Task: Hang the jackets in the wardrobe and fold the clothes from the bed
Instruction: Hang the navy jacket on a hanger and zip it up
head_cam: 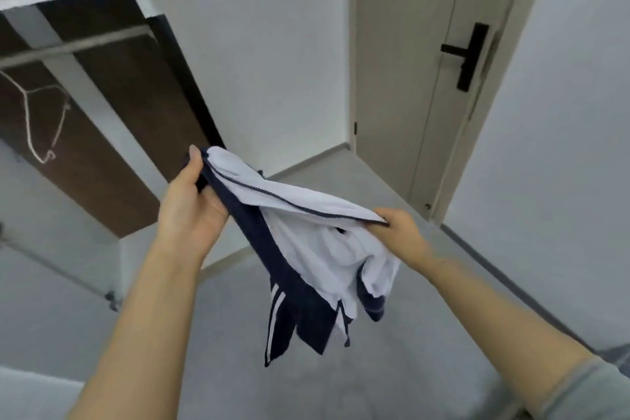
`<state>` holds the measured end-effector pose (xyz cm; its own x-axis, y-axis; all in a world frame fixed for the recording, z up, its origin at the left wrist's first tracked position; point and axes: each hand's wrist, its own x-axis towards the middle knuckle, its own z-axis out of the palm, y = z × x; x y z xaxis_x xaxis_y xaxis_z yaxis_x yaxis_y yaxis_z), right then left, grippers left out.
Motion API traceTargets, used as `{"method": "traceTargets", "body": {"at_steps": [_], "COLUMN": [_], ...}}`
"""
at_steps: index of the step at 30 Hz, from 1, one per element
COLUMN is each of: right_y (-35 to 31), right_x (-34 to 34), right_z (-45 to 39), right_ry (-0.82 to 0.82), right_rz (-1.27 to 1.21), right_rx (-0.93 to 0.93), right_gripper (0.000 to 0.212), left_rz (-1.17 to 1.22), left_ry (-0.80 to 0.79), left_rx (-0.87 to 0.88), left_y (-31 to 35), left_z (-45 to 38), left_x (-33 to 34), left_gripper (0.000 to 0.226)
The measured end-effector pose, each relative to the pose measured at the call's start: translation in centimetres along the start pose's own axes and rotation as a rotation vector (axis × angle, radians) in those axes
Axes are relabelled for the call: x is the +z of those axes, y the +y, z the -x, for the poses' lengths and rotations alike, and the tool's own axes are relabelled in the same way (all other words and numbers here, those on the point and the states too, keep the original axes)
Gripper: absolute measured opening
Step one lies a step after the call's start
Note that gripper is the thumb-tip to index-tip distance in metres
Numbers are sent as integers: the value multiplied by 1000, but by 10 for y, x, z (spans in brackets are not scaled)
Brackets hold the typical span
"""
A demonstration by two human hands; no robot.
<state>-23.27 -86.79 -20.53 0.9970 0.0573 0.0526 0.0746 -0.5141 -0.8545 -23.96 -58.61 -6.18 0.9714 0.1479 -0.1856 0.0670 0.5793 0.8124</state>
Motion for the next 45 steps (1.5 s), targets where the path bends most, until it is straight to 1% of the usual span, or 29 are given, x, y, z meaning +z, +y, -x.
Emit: {"method": "traceTargets", "body": {"at_steps": [1,3,5,6,7,8,10,14,16,18,19,21,22,24,25,26,27,29,30,31,33,34,36,38,40,42,43,44,45], "right_y": [-20,-59,-85,-93,-98,-104,-115,-150,-173,-195,-207,-232,-247,-280,-297,-313,-326,-348,-356,-360,-367,-371,-382,-396,-407,-413,-415,-417,-418], "right_x": [4,17,37,48,59,69,86,116,134,155,166,192,209,251,275,300,323,355,367,377,393,399,407,417,428,441,447,452,455], "right_z": [-8,-20,-29,-32,-35,-36,-36,-26,-20,-19,-19,-18,-14,2,13,21,26,26,21,16,5,0,-7,-16,-27,-39,-46,-56,-67], "right_ry": [-44,-227,-457,-552,-611,-628,-587,-474,-471,-486,-485,-488,-522,-679,-760,-799,-778,-654,-578,-500,-356,-291,-197,-164,-165,-176,-177,-170,-154], "right_rz": [-26,-13,136,228,310,358,354,82,-52,-100,-69,78,132,117,64,-19,-113,-272,-295,-304,-350,-376,-402,-434,-482,-523,-539,-551,-565], "right_rx": [-60,-124,-134,-126,-116,-107,-101,-76,-66,-78,-92,-158,-205,-307,-367,-426,-464,-445,-433,-422,-373,-348,-331,-315,-304,-299,-292,-279,-259], "right_gripper": [36,40,38,38,36,35,34,18,11,5,8,27,44,82,89,84,71,37,26,19,23,28,30,24,18,16,17,17,19], "left_rz": [27,63,78,96,121,153,187,173,147,98,72,-5,-58,-160,-197,-235,-277,-326,-310,-279,-296,-388,-575,-594,-632,-726,-806,-890,-970], "left_ry": [64,158,228,257,284,308,350,426,443,460,462,418,376,272,212,156,113,67,44,12,-15,7,72,91,103,159,210,270,336], "left_rx": [21,69,130,159,186,205,221,231,229,209,189,144,132,127,128,127,120,100,104,116,138,143,111,22,-11,53,91,115,134], "left_y": [15,43,68,78,88,96,111,130,138,147,153,162,164,169,171,174,176,185,188,190,189,185,169,150,133,122,118,115,115], "left_z": [2,10,21,28,35,42,54,68,73,76,77,77,76,70,68,64,61,56,53,52,51,52,53,54,50,41,33,24,14], "left_x": [-29,-82,-126,-145,-164,-180,-212,-269,-290,-306,-311,-311,-307,-296,-291,-288,-287,-296,-305,-315,-338,-349,-373,-397,-415,-427,-434,-440,-446], "left_gripper": [29,27,26,28,29,27,25,25,30,31,31,31,30,32,36,39,41,40,39,39,47,51,47,37,42,55,55,49,36]}}
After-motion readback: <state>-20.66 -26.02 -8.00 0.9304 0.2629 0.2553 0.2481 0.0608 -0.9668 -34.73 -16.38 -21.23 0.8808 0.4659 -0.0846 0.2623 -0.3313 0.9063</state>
